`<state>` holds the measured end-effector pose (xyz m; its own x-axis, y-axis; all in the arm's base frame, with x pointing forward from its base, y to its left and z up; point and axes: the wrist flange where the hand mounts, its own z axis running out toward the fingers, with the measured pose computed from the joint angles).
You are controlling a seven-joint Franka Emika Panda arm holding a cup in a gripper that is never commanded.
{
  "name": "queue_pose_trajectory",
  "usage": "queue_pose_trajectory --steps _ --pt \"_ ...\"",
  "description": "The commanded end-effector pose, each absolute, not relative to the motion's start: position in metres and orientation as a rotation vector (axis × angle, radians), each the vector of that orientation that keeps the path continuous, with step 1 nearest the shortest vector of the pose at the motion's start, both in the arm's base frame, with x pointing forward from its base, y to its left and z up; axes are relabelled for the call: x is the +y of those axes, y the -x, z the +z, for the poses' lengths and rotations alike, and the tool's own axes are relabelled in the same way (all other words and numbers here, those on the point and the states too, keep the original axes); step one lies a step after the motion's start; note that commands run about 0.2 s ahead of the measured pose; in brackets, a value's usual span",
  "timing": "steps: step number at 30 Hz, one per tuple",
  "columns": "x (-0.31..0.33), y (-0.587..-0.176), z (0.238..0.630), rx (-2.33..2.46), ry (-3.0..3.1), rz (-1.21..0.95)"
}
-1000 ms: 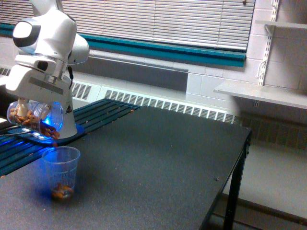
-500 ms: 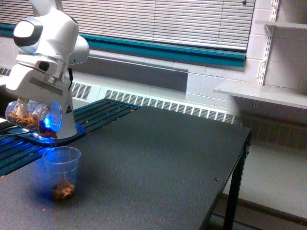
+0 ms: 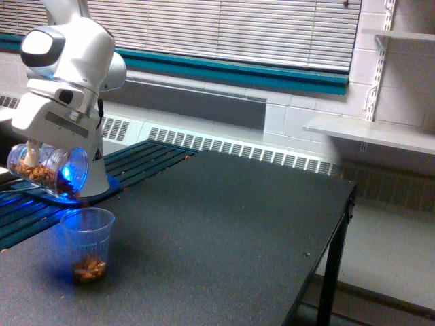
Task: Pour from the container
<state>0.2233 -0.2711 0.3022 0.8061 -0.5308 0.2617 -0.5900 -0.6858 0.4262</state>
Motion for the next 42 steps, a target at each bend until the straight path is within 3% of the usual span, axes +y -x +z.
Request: queue_pose_trajectory --steps 1,42 --pt "-0.272 -0.223 0.301 -0.823 -2.475 0.138" --pt "-0.261 -0.245 0.297 -0.672 -2.430 0.032"
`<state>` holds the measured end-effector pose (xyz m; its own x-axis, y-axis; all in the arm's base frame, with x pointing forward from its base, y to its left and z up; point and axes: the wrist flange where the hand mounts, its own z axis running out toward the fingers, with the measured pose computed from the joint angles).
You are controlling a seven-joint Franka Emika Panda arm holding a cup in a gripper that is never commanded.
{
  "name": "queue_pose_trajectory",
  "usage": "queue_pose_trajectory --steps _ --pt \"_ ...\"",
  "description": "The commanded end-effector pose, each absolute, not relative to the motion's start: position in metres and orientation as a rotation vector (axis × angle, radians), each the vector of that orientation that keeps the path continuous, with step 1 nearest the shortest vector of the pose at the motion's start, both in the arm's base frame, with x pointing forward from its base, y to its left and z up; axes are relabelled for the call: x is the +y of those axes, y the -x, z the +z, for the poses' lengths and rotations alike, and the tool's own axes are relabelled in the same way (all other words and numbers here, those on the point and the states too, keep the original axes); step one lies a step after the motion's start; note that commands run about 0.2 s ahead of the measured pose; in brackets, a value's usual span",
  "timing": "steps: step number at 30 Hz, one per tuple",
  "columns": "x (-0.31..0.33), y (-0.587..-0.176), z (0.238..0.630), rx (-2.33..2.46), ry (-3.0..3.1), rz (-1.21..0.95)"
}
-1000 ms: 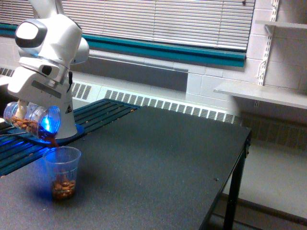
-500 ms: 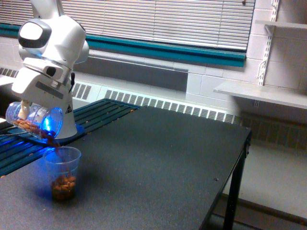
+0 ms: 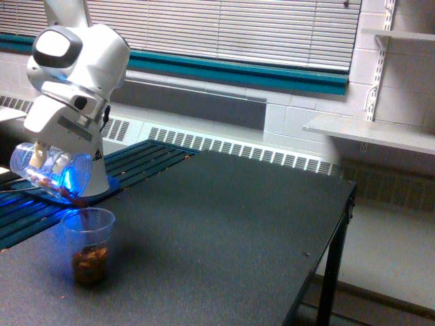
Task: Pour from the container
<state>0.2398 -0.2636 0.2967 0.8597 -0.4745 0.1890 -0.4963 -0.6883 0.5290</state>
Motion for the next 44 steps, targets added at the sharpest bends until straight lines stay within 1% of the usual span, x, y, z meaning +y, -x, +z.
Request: queue_pose_trajectory --steps 1,15,44 --pt "-0.261 -0.244 0.297 -0.671 -2.427 0.024" --pt "-0.262 -0.241 0.298 -0.675 -2.396 -0.026" --pt "-0.264 -0.245 0.308 -0.738 -2.422 0.014"
